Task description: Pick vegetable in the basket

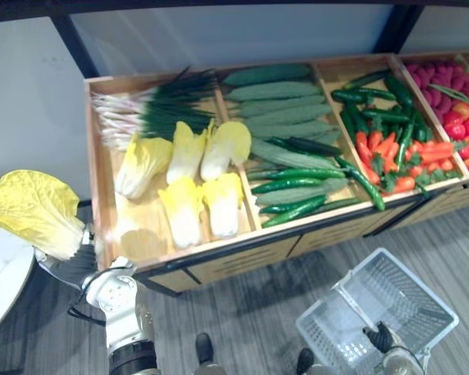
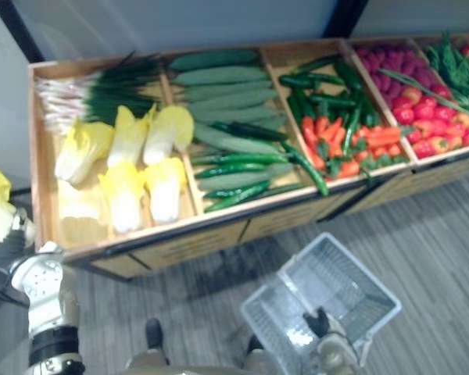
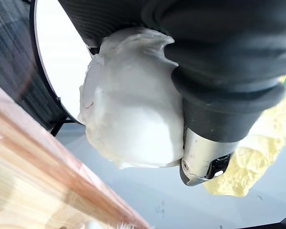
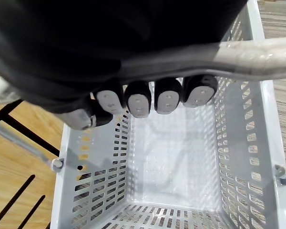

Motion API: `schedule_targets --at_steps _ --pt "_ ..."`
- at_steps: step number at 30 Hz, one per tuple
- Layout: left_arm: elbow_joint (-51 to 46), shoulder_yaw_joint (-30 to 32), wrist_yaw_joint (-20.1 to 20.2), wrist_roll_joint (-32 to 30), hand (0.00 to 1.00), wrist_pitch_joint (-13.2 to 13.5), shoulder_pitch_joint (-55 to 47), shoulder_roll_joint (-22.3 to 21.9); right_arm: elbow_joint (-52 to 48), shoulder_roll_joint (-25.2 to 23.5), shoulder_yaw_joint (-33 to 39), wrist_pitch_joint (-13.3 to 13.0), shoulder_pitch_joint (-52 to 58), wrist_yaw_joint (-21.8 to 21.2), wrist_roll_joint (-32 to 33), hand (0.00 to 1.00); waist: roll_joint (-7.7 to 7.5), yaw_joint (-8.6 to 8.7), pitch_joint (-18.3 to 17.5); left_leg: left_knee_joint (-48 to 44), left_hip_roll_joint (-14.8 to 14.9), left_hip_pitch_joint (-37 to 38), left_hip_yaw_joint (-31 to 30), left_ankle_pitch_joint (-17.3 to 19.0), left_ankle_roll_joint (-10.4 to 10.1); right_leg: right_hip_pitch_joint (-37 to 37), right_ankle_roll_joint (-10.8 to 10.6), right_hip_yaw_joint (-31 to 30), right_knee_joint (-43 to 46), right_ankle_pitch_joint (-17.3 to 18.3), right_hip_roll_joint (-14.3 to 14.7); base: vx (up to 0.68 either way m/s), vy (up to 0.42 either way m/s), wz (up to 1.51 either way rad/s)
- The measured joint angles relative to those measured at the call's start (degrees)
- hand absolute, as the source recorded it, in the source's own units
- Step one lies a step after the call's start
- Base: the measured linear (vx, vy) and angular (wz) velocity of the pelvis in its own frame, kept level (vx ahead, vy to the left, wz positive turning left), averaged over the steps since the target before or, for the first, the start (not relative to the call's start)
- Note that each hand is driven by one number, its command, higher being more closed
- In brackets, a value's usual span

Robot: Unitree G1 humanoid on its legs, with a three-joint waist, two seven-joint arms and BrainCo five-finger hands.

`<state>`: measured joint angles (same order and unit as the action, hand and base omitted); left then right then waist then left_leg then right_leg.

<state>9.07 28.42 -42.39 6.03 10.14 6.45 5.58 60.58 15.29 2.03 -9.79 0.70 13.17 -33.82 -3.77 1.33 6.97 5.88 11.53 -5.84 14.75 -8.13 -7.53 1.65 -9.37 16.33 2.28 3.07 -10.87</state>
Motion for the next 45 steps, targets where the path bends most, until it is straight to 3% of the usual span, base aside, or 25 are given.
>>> schedule_targets --at_steps 5,10,14,16,21,25,31,36,41,42,45 --pt "-2.35 -1.77 0.39 -0.65 1.00 -0.80 -0.70 -0.96 -0.01 -0.18 -0.09 0.01 0.53 -0.05 -0.12 1.00 -0.10 -0.37 -0.71 -0.01 -0.58 -0.11 -1.67 -0.13 0.15 -1.15 -0.02 1.80 -0.03 0.35 -0.46 0.01 0.006 0.20" --pt "-4.43 -8.78 2.86 -2.29 1.00 -0.86 -2.80 -0.94 -0.07 -0.28 -0.11 0.22 0.42 -0.01 -0.19 1.00 0.04 -0.66 -1.01 -0.10 -0.70 -0.10 -2.72 -0.17 0.18 -1.91 -0.05 2.71 -0.02 0.64 -0.46 0.01 -0.008 0.10" --pt "-6.16 -22.70 8.97 -3.14 1.00 -0.89 -3.38 -0.29 -1.77 0.12 -1.26 1.11 -0.99 -0.13 -0.17 1.00 0.22 -0.86 -1.13 -0.28 -0.67 -0.03 -2.53 -0.30 0.16 -1.83 -0.08 2.43 0.07 0.62 -0.47 0.00 0.000 -0.03" --pt "-6.19 -30.36 12.17 -5.10 1.00 -0.89 -3.56 2.59 -4.22 1.32 -4.20 1.12 -1.83 -1.01 -0.09 1.00 0.32 -0.29 -1.18 -0.31 -0.49 0.89 -1.02 -0.31 0.15 -1.62 -0.10 1.20 0.39 0.60 -0.47 -0.01 0.002 -0.28" --pt "-6.53 -40.75 22.51 -9.39 1.00 -0.78 -3.21 5.67 -12.24 4.56 -9.91 -0.27 -3.31 -4.18 0.14 1.00 2.01 0.48 -2.38 -0.07 -0.04 3.61 4.85 -0.25 0.09 0.47 -0.45 -4.87 1.47 0.27 -0.43 -0.02 -0.002 -0.54" --pt "-8.68 -45.07 26.31 -9.68 1.00 -0.37 -1.88 6.33 -16.49 7.90 -13.17 -1.70 -4.46 -6.44 0.37 1.00 3.35 1.03 -3.24 0.06 0.44 4.67 10.09 -0.24 0.08 3.27 -0.38 -10.36 1.89 -0.98 0.25 -0.02 0.003 -0.62" --pt "-8.68 -51.51 30.41 -9.68 1.00 1.22 1.75 8.69 -21.05 12.01 -17.68 -2.11 -8.14 -9.68 1.49 1.00 3.69 3.20 -4.00 0.08 1.18 7.23 17.64 -0.20 0.02 6.30 -0.21 -18.49 1.04 -4.20 1.91 -0.05 0.001 -0.70" --pt "-8.22 -57.56 32.40 -9.68 1.00 1.78 3.42 8.64 -23.63 14.96 -21.58 -2.02 -11.12 -11.31 2.92 1.00 3.95 3.20 -4.18 0.11 2.05 10.60 23.82 0.87 -1.29 7.12 -0.39 -24.74 -0.64 -7.11 4.06 -0.10 -0.016 -0.68" --pt "-8.29 -64.07 34.51 -10.96 1.00 2.03 3.36 8.19 -28.22 17.97 -25.40 -1.92 -11.29 -13.53 2.90 1.00 4.12 3.14 -5.32 0.13 2.91 12.84 29.08 2.47 -2.65 7.29 -0.64 -27.83 -1.35 -7.48 4.88 -0.11 -0.019 -0.48" --pt "-8.29 -65.17 34.99 -10.95 1.00 2.30 3.25 8.12 -29.02 18.00 -25.44 -1.93 -11.27 -13.67 2.90 1.00 3.62 3.16 -5.54 0.13 3.01 13.07 30.55 3.06 -3.44 7.45 -0.64 -27.91 -1.61 -7.48 4.80 -0.05 0.005 -0.28" --pt "-9.03 -67.80 36.35 -10.87 1.00 2.57 2.17 7.52 -31.12 18.80 -25.31 -1.92 -11.14 -13.75 2.91 1.00 2.73 2.96 -7.02 0.11 3.57 13.54 34.77 1.88 -3.27 8.19 -1.09 -28.30 -2.40 -7.76 4.77 -0.02 0.001 -0.24"
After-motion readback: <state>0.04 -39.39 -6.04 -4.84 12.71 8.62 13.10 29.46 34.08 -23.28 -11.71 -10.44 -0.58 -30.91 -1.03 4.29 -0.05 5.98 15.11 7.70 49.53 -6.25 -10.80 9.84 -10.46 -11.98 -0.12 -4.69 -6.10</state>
